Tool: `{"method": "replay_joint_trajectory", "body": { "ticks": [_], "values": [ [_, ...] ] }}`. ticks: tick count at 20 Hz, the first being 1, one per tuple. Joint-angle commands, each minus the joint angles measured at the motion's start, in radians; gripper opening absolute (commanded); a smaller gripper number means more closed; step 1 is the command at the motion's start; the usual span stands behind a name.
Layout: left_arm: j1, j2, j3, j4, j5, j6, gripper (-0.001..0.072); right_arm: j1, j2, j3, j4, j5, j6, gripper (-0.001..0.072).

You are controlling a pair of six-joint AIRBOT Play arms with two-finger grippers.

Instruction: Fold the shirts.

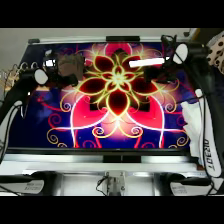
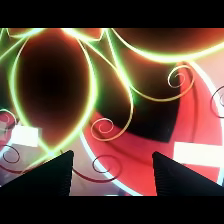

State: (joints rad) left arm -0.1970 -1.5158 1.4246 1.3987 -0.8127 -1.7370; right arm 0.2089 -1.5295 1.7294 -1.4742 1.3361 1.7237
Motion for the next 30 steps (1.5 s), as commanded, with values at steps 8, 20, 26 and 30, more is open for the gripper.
{"method": "replay_joint_trajectory", "body": {
  "ticks": [8, 20, 26, 30],
  "values": [
    [0.174, -0.484, 0.56, 0.128, -0.192, -0.127, 0.0607, 0.001, -0.079, 0.001, 0.089, 0.044, -0.035, 0.0601],
    [0.168, -0.589, 0.575, 0.029, 0.069, -0.164, 0.003, 0.001, -0.079, 0.001, 0.105, 0.053, -0.035, 0.0601],
    [0.076, -0.328, 0.626, 0.035, 0.088, 0.073, 0.0026, 0.001, -0.05, 0.002, 0.08, 0.118, -0.035, 0.0601],
    [-0.051, 0.012, 0.626, 0.043, 0.047, 0.13, 0.0027, 0.001, 0.13, 0.002, 0.031, 0.13, -0.043, 0.06]
  ]
}}
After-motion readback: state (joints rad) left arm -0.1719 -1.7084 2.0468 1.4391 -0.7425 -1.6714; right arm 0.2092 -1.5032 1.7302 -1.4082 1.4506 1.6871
